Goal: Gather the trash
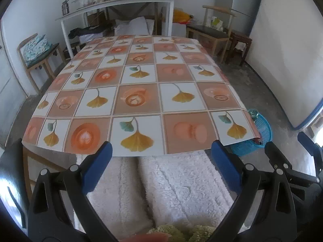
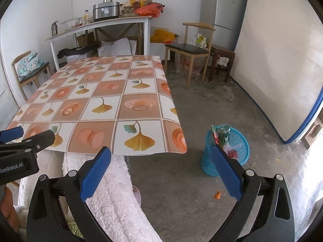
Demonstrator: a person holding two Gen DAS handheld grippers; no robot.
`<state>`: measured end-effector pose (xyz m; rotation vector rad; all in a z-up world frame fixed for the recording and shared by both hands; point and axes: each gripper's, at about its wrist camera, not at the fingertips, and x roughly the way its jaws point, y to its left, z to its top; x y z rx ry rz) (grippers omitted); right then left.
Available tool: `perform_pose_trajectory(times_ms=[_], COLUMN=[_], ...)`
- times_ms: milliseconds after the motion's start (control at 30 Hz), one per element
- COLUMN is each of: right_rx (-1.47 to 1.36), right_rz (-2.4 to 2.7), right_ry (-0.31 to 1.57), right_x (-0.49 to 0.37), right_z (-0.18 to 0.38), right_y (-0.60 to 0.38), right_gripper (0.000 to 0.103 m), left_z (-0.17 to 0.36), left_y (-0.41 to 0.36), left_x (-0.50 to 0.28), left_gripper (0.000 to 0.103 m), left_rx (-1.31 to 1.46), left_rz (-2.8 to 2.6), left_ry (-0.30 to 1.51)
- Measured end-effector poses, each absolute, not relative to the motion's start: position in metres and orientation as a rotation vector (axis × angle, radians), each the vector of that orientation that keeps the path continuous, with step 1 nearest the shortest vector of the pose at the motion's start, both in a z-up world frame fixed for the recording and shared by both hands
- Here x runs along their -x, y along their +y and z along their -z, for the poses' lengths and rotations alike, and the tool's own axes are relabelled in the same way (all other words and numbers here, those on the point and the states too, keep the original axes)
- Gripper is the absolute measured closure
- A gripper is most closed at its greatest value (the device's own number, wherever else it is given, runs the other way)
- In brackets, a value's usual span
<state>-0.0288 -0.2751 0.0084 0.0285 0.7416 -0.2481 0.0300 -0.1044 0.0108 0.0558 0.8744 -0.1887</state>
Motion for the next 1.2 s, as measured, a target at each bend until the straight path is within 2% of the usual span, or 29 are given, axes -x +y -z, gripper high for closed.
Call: perform_pose_trajectory(times_ms=[1200], right_rx=[-0.054], right_rz=[0.285], right_ry=[0.728], right_x=[0.033], right_z=[-0.014], right_y=[-0.286], right_gripper=[0.007], left_z=[-0.016], left_y=[-0.111], left_x=[-0.023], left_gripper=[0.009], left_rx=[-0.068], left_rz=[0.216], left_ry=[0.849])
